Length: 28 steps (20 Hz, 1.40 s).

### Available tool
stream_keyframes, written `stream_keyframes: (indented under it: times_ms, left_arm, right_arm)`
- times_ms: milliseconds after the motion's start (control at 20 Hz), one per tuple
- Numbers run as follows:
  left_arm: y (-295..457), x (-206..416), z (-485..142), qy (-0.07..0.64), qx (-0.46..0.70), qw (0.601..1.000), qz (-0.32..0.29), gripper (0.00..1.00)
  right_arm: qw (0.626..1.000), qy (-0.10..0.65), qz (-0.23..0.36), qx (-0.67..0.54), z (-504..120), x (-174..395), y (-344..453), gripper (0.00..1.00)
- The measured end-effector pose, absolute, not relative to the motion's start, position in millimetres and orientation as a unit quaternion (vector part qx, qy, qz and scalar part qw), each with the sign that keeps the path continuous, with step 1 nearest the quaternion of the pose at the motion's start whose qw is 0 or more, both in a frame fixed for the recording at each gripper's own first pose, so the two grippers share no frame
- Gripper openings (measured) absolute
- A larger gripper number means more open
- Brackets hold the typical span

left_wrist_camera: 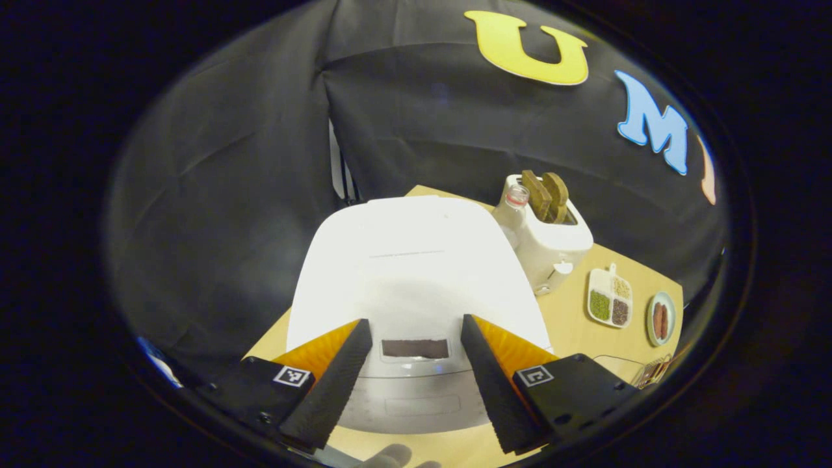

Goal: Close the left gripper, press the button to open the rice cooker; take a wooden spoon from the chopstick holder with the right hand, scoop a spoonful of rice and pour it into the rice cooker, then put the wooden spoon back into the chopstick holder.

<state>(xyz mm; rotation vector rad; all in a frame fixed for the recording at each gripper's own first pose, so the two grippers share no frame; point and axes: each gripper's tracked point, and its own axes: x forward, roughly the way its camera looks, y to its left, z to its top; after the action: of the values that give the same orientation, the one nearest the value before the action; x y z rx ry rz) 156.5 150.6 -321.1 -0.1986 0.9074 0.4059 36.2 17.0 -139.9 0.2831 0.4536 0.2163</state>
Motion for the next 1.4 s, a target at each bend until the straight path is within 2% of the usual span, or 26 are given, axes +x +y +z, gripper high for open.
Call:
stream_keyframes:
  times_ms: [150, 250, 450, 700, 950, 1150, 1300, 1400]
  left_arm:
    - [151.8, 162.8, -322.8, 0.427, -0.094, 0.877, 0.199, 0.99]
    - [152.9, 164.1, -320.4, 0.426, -0.088, 0.879, 0.193, 0.96]
    - [149.8, 167.2, -318.9, 0.416, -0.094, 0.888, 0.175, 1.00]
    - [140.6, 166.6, -284.5, 0.380, -0.079, 0.908, 0.159, 0.98]
    - [112.0, 170.0, -201.3, 0.294, -0.048, 0.946, 0.127, 0.99]
    - [86.1, 166.7, -109.3, 0.184, -0.006, 0.978, 0.101, 0.98]
    - [52.4, 149.8, -43.1, 0.103, -0.002, 0.992, 0.070, 0.98]
    - [30.4, 123.0, -22.6, 0.084, -0.011, 0.995, 0.054, 0.96]
  right_arm:
    - [0.957, 0.228, 0.111, 0.144, -139.0, 36.1, 22.9, 0.98]
    - [0.957, 0.228, 0.109, 0.143, -137.5, 37.1, 23.2, 0.98]
    - [0.962, 0.221, 0.094, 0.130, -134.2, 38.3, 14.8, 0.98]
    - [0.966, 0.208, 0.085, 0.124, -121.9, 40.9, 10.9, 0.98]
    - [0.977, 0.171, 0.073, 0.103, -95.9, 44.4, 3.5, 0.98]
    - [0.985, 0.134, 0.058, 0.089, -70.4, 45.6, -2.4, 0.98]
    - [0.989, 0.113, 0.050, 0.085, -53.6, 44.5, -6.4, 0.98]
    - [0.991, 0.098, 0.047, 0.082, -43.4, 42.8, -7.2, 0.98]
